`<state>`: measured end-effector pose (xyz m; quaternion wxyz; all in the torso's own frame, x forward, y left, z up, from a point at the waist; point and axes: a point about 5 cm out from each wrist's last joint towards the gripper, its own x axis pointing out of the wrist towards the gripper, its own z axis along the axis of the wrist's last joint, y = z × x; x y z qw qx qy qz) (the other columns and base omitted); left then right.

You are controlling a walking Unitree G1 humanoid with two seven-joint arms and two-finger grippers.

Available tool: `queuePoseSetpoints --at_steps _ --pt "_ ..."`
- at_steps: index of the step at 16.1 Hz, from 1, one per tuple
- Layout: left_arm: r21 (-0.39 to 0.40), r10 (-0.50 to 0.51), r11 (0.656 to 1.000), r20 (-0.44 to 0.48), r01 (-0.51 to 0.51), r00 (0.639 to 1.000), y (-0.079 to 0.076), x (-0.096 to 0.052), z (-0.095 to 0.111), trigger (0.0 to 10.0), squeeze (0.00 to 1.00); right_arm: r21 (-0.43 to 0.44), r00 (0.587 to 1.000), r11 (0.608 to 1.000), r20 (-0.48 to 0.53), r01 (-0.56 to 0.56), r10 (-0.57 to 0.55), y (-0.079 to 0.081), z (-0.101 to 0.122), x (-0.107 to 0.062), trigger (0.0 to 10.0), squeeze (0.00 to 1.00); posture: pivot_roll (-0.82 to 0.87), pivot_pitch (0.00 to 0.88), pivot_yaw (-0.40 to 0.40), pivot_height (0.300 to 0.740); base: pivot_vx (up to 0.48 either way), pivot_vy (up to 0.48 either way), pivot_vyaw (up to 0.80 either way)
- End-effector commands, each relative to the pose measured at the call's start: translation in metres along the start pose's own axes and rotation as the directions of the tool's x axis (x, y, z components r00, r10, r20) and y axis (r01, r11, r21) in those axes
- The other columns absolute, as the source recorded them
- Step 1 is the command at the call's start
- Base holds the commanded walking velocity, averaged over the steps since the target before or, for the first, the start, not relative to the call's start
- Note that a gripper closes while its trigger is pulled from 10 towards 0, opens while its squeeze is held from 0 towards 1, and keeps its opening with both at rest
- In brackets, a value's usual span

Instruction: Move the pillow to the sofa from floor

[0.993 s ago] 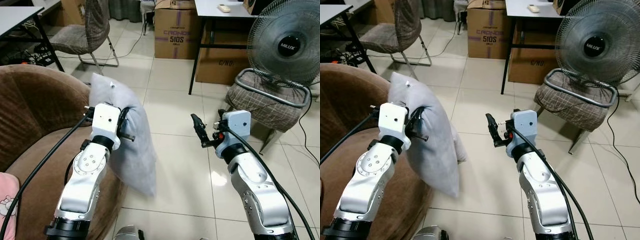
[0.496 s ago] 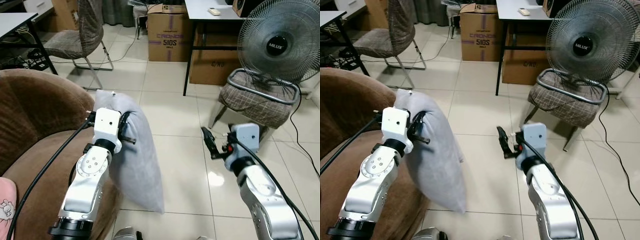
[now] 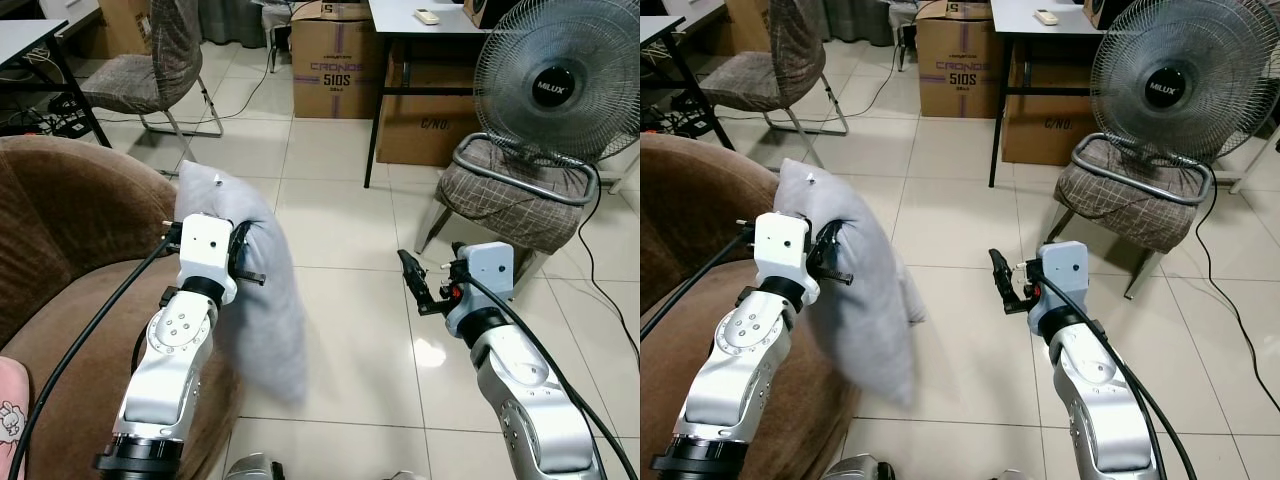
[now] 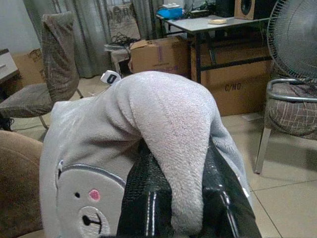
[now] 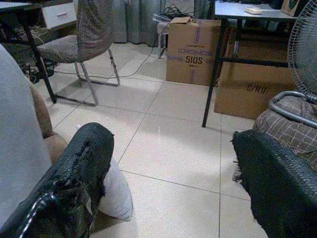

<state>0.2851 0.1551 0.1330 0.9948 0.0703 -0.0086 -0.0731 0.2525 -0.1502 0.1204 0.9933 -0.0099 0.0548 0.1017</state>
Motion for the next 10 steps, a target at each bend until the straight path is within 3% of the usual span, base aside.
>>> queuePoseSetpoints --at_steps 1,10 --pt "0.001 0.013 1.0 0.07 -0.013 0.997 0.0028 0.0001 0.014 10.0 0.0 -0.009 1.0 1.0 -0.003 -0.005 0.005 -0.0011 -0.0004 0.0011 10.0 0.0 0.02 0.0 0.022 0.74 0.0 0.311 0.0" --pt "0.027 0.004 1.0 0.074 -0.006 0.997 0.0029 -0.002 0.0159 10.0 0.0 -0.028 0.998 0.997 0.008 -0.069 0.069 0.0063 0.002 0.0048 10.0 0.0 0.04 0.0 0.015 0.74 0.0 0.285 0.0"
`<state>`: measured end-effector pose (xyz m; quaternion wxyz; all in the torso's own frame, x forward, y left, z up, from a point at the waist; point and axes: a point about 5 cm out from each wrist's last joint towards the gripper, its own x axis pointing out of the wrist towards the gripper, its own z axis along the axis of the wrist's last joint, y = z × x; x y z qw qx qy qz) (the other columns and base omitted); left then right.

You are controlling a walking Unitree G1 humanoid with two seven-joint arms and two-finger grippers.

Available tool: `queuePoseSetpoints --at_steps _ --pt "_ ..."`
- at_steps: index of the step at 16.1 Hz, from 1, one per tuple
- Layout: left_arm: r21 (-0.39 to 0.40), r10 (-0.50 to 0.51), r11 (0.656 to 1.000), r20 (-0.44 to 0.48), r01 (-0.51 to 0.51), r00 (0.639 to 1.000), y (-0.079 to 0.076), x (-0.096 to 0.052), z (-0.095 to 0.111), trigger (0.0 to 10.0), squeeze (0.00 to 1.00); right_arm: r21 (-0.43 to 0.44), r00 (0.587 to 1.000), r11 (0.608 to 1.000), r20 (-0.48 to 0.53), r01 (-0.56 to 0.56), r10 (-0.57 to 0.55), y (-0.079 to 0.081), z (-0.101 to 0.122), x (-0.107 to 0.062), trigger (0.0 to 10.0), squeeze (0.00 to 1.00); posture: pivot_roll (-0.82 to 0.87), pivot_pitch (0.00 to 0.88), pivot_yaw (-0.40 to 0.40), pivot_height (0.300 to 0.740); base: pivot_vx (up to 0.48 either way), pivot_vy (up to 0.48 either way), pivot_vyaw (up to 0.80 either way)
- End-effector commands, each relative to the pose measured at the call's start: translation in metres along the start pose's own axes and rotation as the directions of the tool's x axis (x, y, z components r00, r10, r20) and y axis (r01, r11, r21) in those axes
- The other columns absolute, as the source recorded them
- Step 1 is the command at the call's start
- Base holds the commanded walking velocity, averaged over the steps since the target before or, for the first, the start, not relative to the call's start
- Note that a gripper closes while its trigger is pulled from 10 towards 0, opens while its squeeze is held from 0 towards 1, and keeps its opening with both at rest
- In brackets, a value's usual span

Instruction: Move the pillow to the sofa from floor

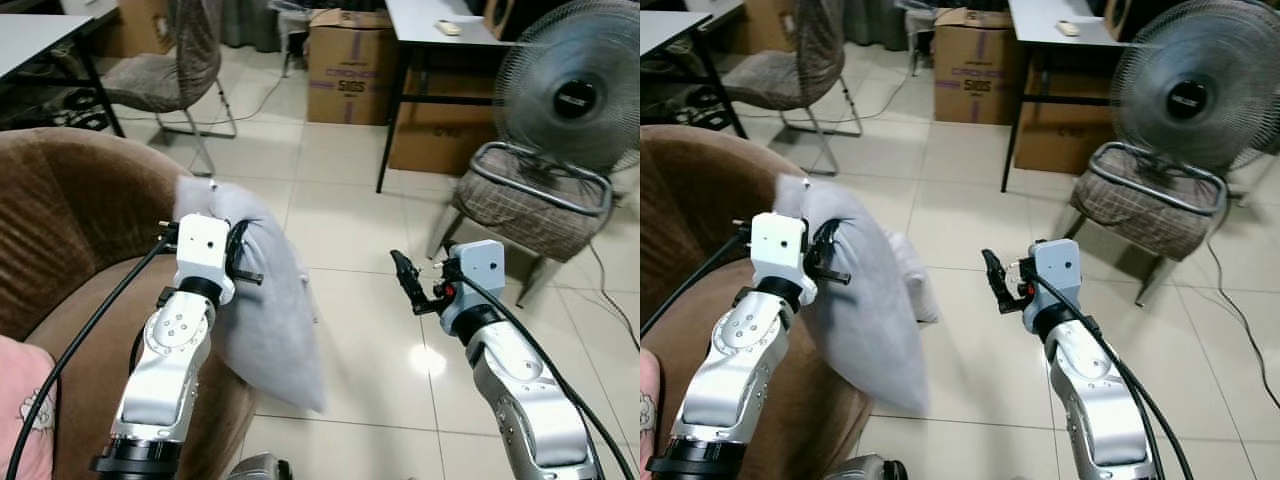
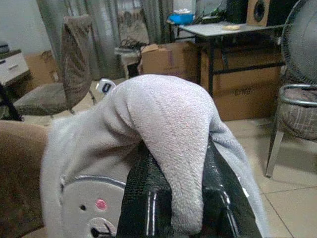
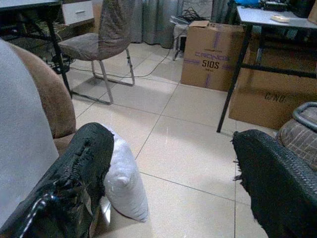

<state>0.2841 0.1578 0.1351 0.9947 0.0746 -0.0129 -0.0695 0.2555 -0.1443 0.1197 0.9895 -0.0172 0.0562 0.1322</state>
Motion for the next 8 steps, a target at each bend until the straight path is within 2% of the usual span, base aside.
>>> queuePoseSetpoints --at_steps 1,4,8 --pt "0.038 -0.012 0.999 0.071 0.009 0.997 -0.0008 -0.0006 0.0157 10.0 0.0 -0.026 1.0 0.999 0.017 -0.025 0.026 0.003 0.003 0.0007 10.0 0.0 0.04 0.0 0.015 0.74 0.0 -0.48 0.0" --pt "0.021 -0.014 1.0 0.068 0.013 0.998 -0.0024 -0.0002 0.0149 10.0 0.0 -0.018 1.0 1.0 0.01 -0.02 0.02 0.0016 0.0007 0.0019 10.0 0.0 0.05 0.0 0.01 0.74 0.0 -0.48 0.0" --pt "0.017 -0.007 1.0 0.061 0.006 0.998 -0.0011 -0.0012 0.0139 10.0 0.0 -0.018 1.0 1.0 0.008 -0.021 0.021 -0.0015 -0.0006 0.0049 10.0 0.0 0.05 0.0 0.008 0.74 0.0 0.0 0.0"
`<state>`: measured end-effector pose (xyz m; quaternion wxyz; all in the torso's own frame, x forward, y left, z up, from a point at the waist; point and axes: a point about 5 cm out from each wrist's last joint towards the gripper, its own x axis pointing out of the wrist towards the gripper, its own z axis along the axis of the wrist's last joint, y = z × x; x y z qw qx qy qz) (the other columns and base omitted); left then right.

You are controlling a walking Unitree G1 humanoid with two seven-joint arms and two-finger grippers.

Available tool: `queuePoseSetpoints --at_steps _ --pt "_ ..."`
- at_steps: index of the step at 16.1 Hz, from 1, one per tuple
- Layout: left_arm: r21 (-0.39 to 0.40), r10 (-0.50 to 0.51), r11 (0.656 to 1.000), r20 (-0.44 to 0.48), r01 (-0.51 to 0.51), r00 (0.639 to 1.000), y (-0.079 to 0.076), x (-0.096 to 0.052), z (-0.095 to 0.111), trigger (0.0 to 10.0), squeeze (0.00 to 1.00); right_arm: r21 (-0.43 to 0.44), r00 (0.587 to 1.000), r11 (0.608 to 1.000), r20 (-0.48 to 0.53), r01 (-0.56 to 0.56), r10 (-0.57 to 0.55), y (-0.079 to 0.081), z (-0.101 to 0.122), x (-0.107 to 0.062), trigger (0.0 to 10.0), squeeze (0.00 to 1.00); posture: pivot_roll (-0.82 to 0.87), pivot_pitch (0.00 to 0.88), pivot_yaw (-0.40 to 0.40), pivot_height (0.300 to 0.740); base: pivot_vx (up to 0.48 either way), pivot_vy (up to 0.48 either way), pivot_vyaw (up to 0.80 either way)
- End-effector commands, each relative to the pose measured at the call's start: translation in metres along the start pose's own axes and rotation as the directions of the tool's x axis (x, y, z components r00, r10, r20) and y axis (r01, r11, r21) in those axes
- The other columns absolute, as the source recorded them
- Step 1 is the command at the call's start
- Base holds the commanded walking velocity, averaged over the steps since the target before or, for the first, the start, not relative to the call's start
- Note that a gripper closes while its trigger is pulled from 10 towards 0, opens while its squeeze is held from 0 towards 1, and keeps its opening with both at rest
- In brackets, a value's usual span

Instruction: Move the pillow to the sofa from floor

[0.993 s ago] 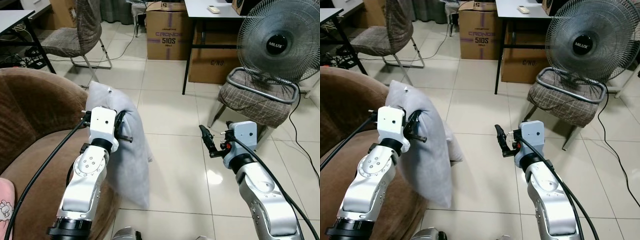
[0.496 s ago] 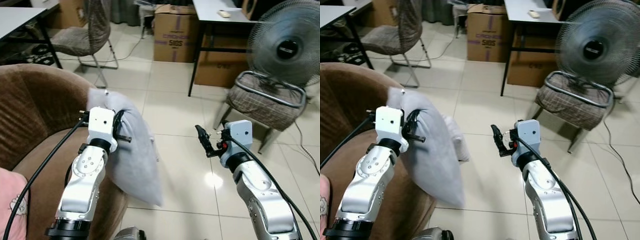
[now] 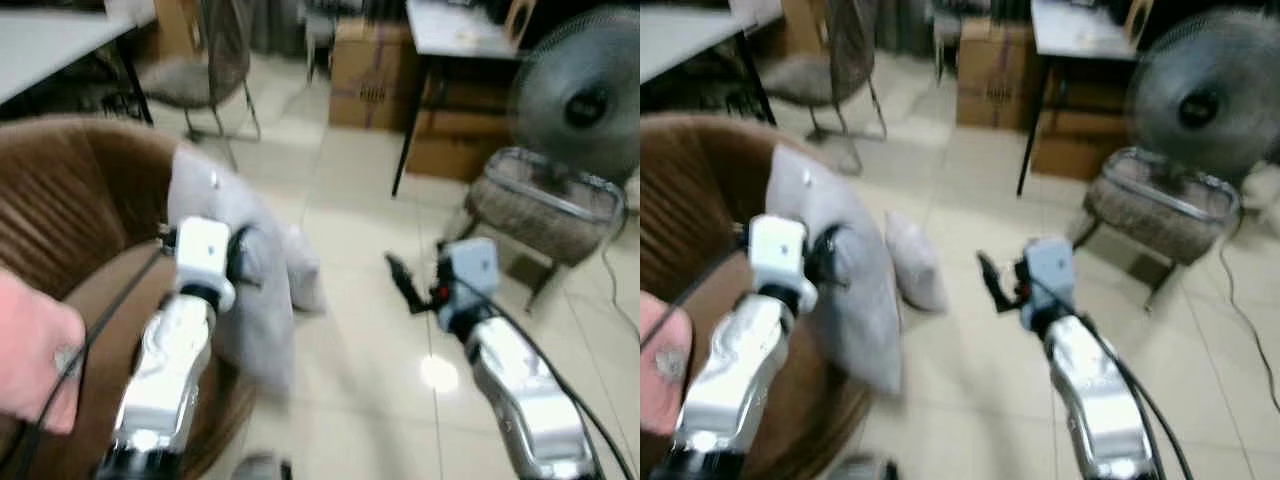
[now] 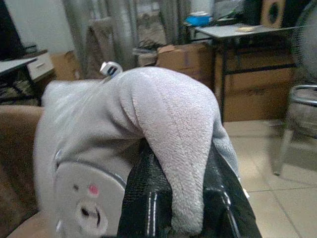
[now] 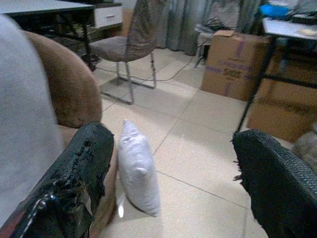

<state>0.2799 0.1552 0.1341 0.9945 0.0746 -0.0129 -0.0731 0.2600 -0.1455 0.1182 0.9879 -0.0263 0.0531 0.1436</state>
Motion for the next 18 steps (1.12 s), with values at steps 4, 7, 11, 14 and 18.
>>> queuePoseSetpoints --at_steps 4,7,11,14,18 --pt "0.021 0.007 1.0 0.059 -0.008 0.998 0.005 0.002 0.014 10.0 0.0 -0.005 0.999 0.999 0.005 -0.033 0.033 0.006 0.0 0.002 10.0 0.0 0.06 0.0 0.008 0.74 0.0 0.0 0.4" --pt "0.022 0.009 1.0 0.056 -0.01 0.998 0.005 0.002 0.014 10.0 0.0 -0.006 1.0 1.0 0.005 -0.029 0.029 0.006 0.0 0.001 10.0 0.0 0.06 0.0 0.008 0.74 0.0 0.0 0.8" --pt "0.019 0.0 1.0 0.049 -0.001 0.999 0.006 0.003 0.014 10.0 0.0 0.033 0.998 0.998 0.026 0.049 -0.05 -0.003 0.002 0.0 10.0 0.0 0.05 0.0 0.016 0.74 0.0 0.0 0.0" --pt "0.017 -0.024 1.0 0.049 0.024 0.999 0.003 0.006 0.015 10.0 0.0 0.064 0.996 0.994 0.021 0.087 -0.089 -0.005 0.001 -0.003 10.0 0.0 0.05 0.0 0.032 0.74 0.0 0.359 0.0" --pt "0.022 -0.045 0.999 0.049 0.044 0.998 0.002 0.008 0.015 10.0 0.0 0.073 0.994 0.992 0.023 0.103 -0.105 -0.007 0.001 -0.005 10.0 0.0 0.04 0.0 0.048 0.74 0.0 0.382 -0.75"
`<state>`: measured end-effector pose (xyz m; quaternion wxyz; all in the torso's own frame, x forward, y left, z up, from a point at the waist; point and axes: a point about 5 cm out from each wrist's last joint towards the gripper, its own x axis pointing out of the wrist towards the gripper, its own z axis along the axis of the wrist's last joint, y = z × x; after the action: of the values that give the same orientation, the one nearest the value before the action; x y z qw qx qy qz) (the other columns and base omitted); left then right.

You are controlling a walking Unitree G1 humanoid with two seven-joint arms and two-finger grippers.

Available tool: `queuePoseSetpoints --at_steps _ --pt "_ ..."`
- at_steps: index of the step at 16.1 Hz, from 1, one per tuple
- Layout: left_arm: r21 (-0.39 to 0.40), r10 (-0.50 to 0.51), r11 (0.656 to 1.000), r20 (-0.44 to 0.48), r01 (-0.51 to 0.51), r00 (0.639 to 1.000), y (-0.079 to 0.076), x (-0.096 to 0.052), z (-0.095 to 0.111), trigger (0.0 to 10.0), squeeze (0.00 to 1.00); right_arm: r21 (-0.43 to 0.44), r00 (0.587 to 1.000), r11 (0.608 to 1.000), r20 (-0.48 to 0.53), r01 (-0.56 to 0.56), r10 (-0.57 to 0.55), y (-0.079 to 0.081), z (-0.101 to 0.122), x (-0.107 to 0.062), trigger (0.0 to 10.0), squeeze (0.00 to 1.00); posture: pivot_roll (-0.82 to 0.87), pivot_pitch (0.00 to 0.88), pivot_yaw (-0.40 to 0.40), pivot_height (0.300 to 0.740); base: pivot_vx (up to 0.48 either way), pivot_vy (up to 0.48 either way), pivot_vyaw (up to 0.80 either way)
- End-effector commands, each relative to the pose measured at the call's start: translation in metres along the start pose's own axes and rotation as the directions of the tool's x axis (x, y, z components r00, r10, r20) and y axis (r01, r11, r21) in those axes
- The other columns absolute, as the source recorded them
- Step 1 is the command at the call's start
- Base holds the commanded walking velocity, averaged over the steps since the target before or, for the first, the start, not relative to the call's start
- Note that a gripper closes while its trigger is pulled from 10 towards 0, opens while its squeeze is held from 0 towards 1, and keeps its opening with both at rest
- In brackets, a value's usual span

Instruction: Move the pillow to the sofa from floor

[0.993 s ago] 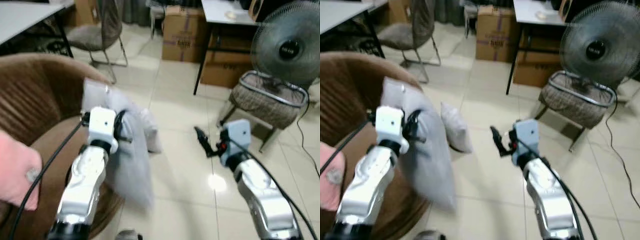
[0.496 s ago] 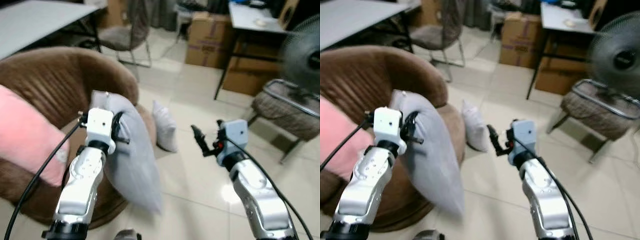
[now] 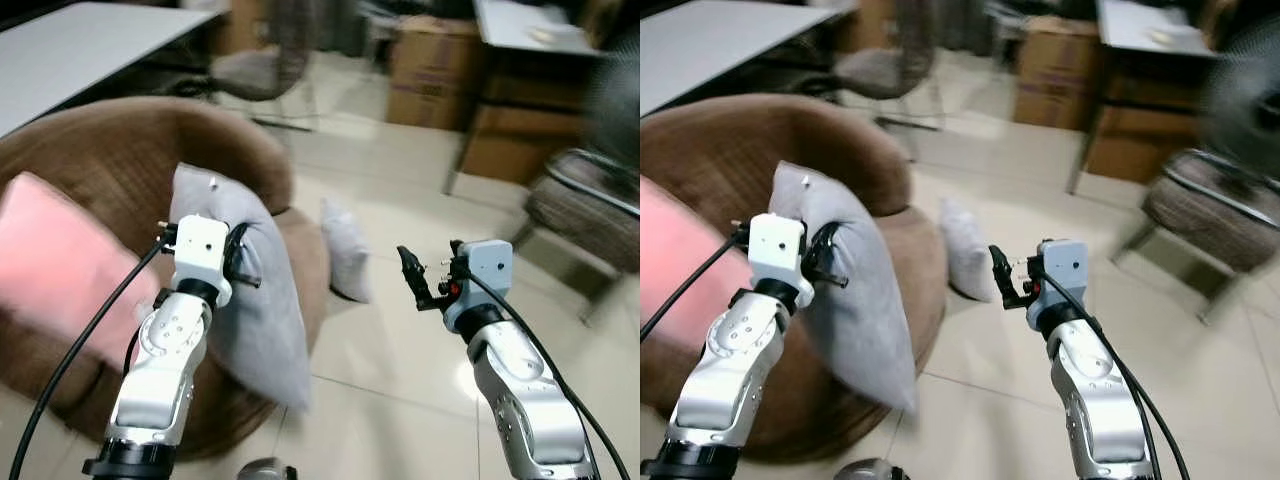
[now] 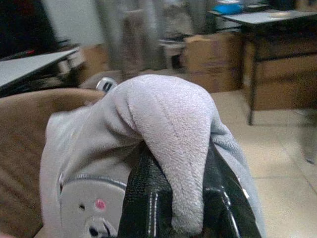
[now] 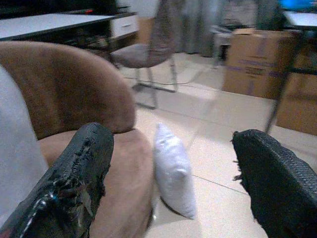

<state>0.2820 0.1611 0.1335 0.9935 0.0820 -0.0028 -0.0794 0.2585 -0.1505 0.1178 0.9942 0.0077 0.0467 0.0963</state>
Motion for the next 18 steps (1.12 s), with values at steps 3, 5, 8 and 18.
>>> queuePoseSetpoints --at_steps 3,5,8,18 --pt "0.015 -0.037 0.999 0.07 0.036 0.997 -0.004 0.009 0.018 10.0 0.0 -0.007 1.0 1.0 0.013 0.029 -0.029 -0.004 0.003 -0.002 10.0 0.0 0.04 0.0 0.047 0.74 0.0 0.382 -0.27" --pt "0.018 -0.033 0.999 0.068 0.032 0.997 -0.003 0.008 0.018 10.0 0.0 -0.007 1.0 1.0 0.014 0.012 -0.012 -0.001 0.004 -0.001 10.0 0.0 0.05 0.0 0.041 0.74 0.0 0.381 0.0" --pt "0.017 -0.026 1.0 0.067 0.024 0.997 -0.002 0.007 0.017 10.0 0.0 -0.008 1.0 1.0 0.016 -0.01 0.01 0.001 0.005 0.002 10.0 0.0 0.06 0.0 0.033 0.74 0.0 0.384 0.0" --pt "0.02 -0.035 0.999 0.067 0.033 0.997 -0.005 0.006 0.017 10.0 0.0 -0.029 0.999 0.999 0.011 -0.036 0.037 0.003 0.003 0.001 10.0 0.0 0.06 0.0 0.034 0.74 0.0 0.076 0.32"
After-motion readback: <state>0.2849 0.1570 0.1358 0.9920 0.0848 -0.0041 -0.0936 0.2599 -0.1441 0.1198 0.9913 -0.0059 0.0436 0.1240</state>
